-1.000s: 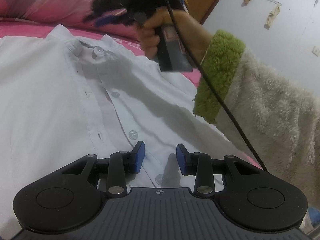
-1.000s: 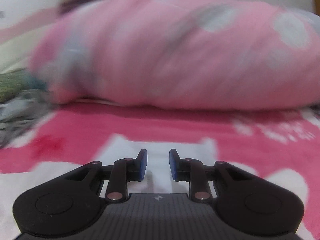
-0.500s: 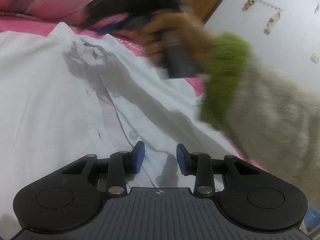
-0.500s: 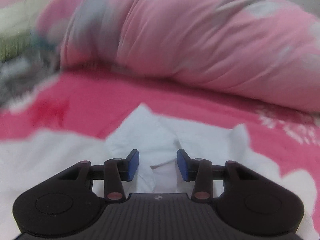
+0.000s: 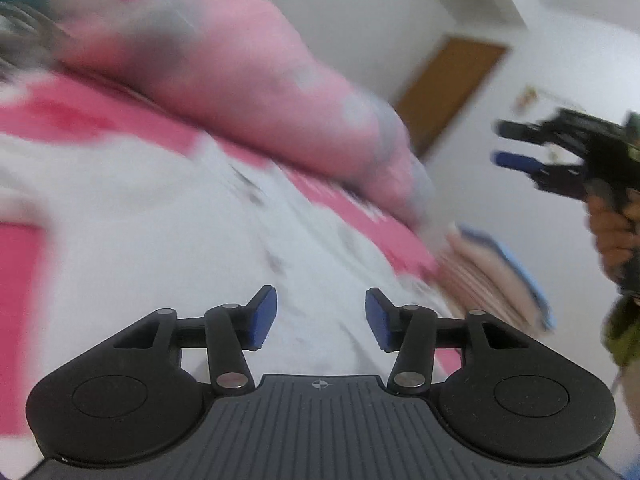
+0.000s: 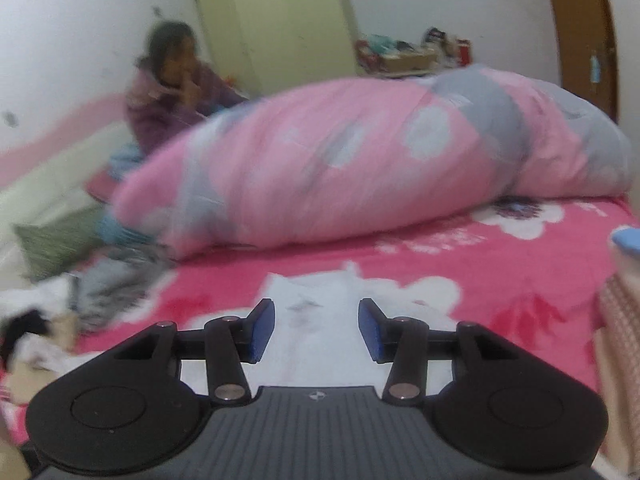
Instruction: Fold clothes
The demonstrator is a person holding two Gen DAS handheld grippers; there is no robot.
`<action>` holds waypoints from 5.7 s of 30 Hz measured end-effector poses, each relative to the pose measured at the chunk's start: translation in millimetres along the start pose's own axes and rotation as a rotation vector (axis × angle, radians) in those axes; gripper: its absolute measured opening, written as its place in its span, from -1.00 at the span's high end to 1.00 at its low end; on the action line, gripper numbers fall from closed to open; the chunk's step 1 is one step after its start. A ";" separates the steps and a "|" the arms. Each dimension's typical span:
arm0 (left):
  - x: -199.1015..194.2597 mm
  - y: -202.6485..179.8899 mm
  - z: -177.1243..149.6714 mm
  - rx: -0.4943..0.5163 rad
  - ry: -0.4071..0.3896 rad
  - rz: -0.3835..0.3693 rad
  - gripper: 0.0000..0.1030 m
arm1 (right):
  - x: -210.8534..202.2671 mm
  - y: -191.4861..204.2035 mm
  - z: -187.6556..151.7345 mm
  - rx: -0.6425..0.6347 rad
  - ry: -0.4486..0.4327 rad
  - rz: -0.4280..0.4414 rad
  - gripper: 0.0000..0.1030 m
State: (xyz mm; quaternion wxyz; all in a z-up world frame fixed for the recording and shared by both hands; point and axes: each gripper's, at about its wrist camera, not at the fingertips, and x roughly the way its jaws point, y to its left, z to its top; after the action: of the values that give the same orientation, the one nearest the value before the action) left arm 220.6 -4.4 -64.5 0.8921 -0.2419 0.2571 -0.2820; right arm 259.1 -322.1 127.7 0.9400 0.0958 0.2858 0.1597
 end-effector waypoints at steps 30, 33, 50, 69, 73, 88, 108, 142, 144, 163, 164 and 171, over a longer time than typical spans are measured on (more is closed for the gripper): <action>-141.9 201.4 36.7 -0.398 -0.430 0.641 0.01 | 296.2 581.2 -203.7 -1.444 0.054 0.393 -0.01; -141.3 199.2 36.5 -0.374 -0.423 0.643 0.01 | 313.7 590.5 -207.0 -1.431 0.114 0.396 0.13; -114.2 136.6 28.6 -0.041 -0.325 0.341 0.01 | 210.5 432.0 -19.6 -0.391 -0.054 0.406 1.00; -62.4 110.7 17.3 0.096 -0.124 0.167 0.00 | 65.1 96.2 27.1 0.145 -0.390 -0.021 0.99; -58.4 112.7 17.4 0.089 -0.101 0.164 0.00 | 64.8 12.0 -15.2 0.321 -0.399 -0.115 0.99; -25.4 99.3 29.8 0.059 -0.002 0.201 -0.02 | 76.5 -126.5 -172.4 0.695 -0.189 -0.199 0.93; 24.1 97.1 25.8 0.117 0.078 0.299 0.04 | 4.7 -100.2 -199.0 0.541 -0.070 -0.404 0.34; 11.0 101.7 21.7 0.115 0.070 0.391 0.87 | 367.2 147.1 -55.2 -0.174 0.424 0.144 0.08; 10.2 102.1 21.3 0.111 0.068 0.390 0.88 | 370.9 158.1 -60.6 -0.249 0.445 0.122 0.13; 11.4 96.4 18.4 0.143 0.073 0.395 1.00 | 395.7 134.1 -77.0 -0.027 0.293 0.132 1.00; 11.6 96.6 18.2 0.143 0.075 0.395 1.00 | 397.5 132.4 -76.3 -0.022 0.274 0.115 1.00; 10.5 98.4 19.0 0.130 0.077 0.389 1.00 | 382.4 101.9 -51.3 0.084 0.257 0.150 0.97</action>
State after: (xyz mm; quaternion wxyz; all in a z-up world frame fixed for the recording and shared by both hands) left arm 276.6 65.7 -110.3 0.9329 -0.1187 0.3143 -0.1294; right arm 505.4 -87.0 -80.4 0.8762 0.1348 0.4023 0.2286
